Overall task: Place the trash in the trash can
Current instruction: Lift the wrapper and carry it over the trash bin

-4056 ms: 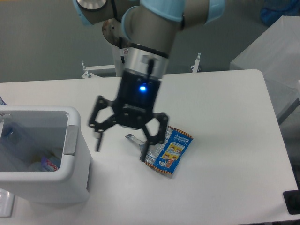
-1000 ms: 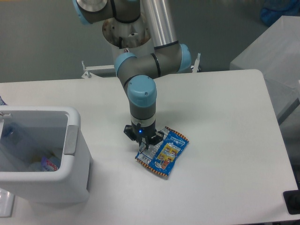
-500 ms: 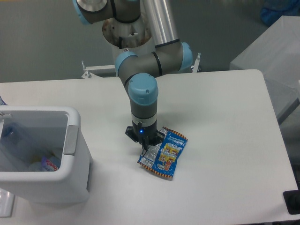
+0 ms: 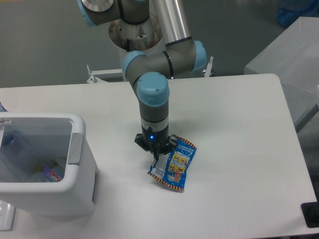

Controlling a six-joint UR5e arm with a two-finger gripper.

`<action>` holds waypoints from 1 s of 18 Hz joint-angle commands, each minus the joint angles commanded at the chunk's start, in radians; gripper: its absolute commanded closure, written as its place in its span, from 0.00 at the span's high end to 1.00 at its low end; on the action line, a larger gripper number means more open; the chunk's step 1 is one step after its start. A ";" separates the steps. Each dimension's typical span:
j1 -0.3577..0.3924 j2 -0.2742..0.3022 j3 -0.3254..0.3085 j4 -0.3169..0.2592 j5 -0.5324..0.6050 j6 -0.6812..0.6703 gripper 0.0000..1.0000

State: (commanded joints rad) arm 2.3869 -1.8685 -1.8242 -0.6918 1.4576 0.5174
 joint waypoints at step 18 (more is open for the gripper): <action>0.034 0.225 0.282 0.003 -0.396 -0.554 0.13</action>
State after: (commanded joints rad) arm 2.4206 -1.6431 -1.5417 -0.6888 1.0617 -0.0368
